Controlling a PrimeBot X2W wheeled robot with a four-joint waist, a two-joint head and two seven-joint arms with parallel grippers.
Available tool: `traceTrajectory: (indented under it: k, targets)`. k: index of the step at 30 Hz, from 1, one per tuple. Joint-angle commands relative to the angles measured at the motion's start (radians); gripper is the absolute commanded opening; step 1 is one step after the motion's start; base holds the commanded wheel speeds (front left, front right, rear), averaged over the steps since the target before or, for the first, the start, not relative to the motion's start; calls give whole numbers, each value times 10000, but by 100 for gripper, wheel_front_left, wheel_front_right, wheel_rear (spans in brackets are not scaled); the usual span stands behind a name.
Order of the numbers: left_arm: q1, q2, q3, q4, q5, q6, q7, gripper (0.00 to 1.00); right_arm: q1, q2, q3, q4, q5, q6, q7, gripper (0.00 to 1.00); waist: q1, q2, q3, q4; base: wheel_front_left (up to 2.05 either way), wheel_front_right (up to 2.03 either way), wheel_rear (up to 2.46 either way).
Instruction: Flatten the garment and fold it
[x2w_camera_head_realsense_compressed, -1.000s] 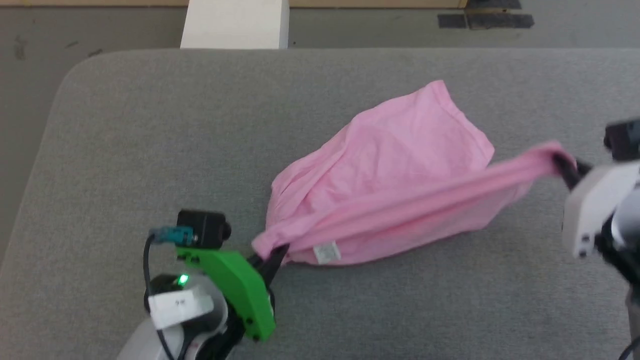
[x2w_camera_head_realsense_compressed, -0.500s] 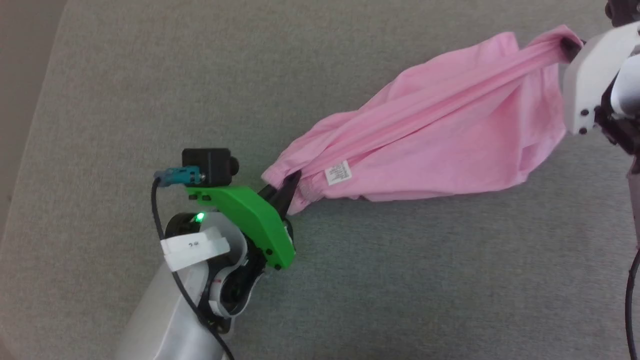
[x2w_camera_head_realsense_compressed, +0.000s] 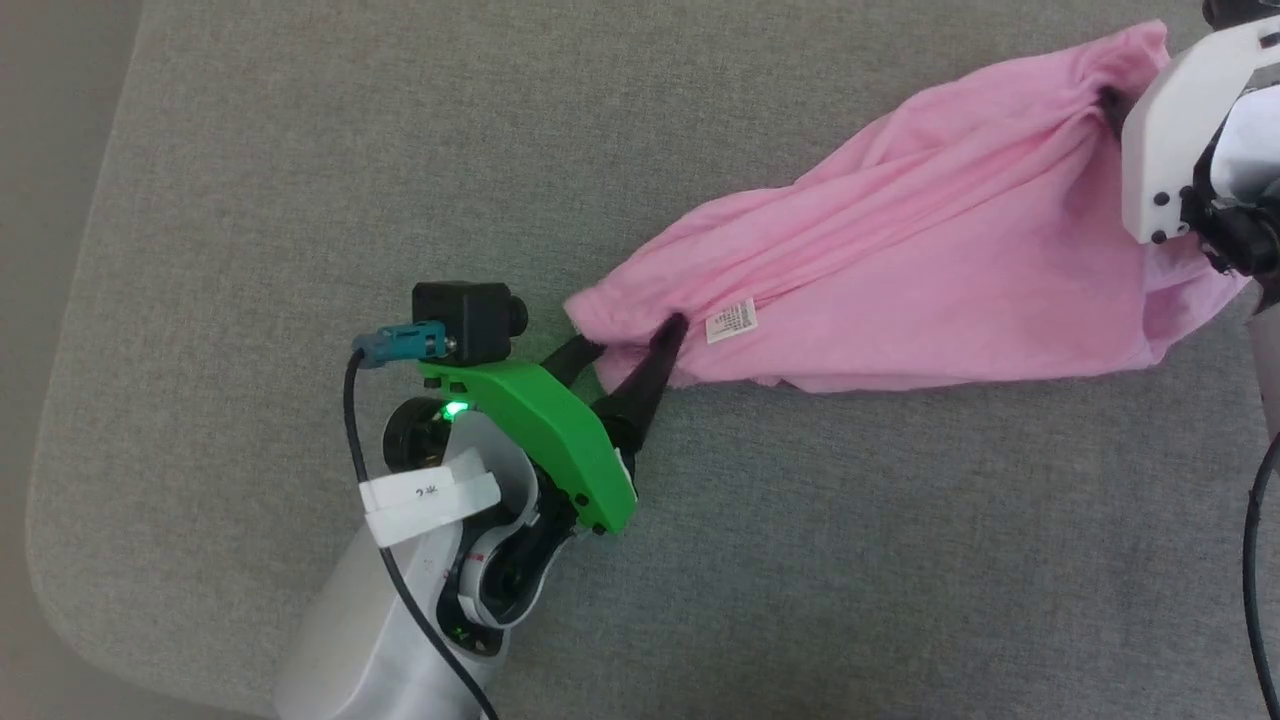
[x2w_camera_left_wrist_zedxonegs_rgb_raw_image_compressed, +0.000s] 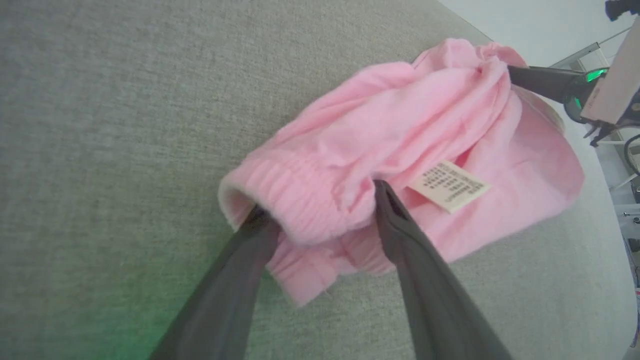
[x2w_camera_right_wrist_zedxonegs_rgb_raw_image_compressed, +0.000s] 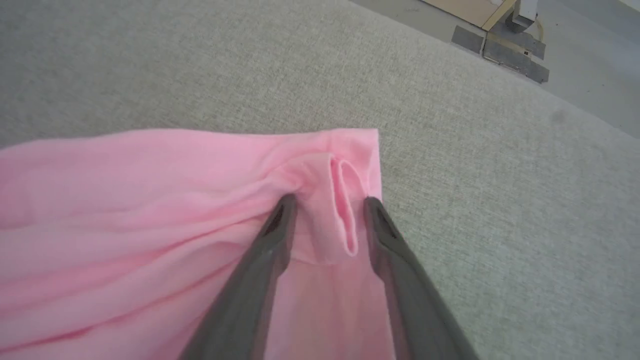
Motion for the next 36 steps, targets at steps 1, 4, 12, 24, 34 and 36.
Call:
traceTrajectory:
  k: [1,4,12,24,34,36]
  targets:
    - [10,28,35,17,16,-19,-111,100,-34,-27,58,97,147,-13,-104,100,-2,0,-169,-95,0,0,0]
    - [279,114,99,-196,43,-51,-370,100,208,-143,145,76,447,-13,-320,100,-2,0,-478,-212,0,0,0]
    - [1404,396,211,-802,182,-63,-1124,100,1524,-486,-20,-548,1245,-13,-946,100,-2,0,-1637,-392,0,0,0]
    - [1840,704,715,414,2345,-333,-5677,100,3950,180,-1432,-1907,1793,-13,-2574,100,-2,0,-2509,-465,0,0,0]
    - [1431,78,1941,567,4451,-487,-6200,100,3785,1280,-2583,-1565,1293,-13,-3175,100,-2,0,-2201,-554,0,0,0]
    - [1476,-129,2246,479,4767,-655,-6201,100,3461,1478,-2859,-1108,1093,-13,-3252,100,-2,0,-2047,-511,0,0,0]
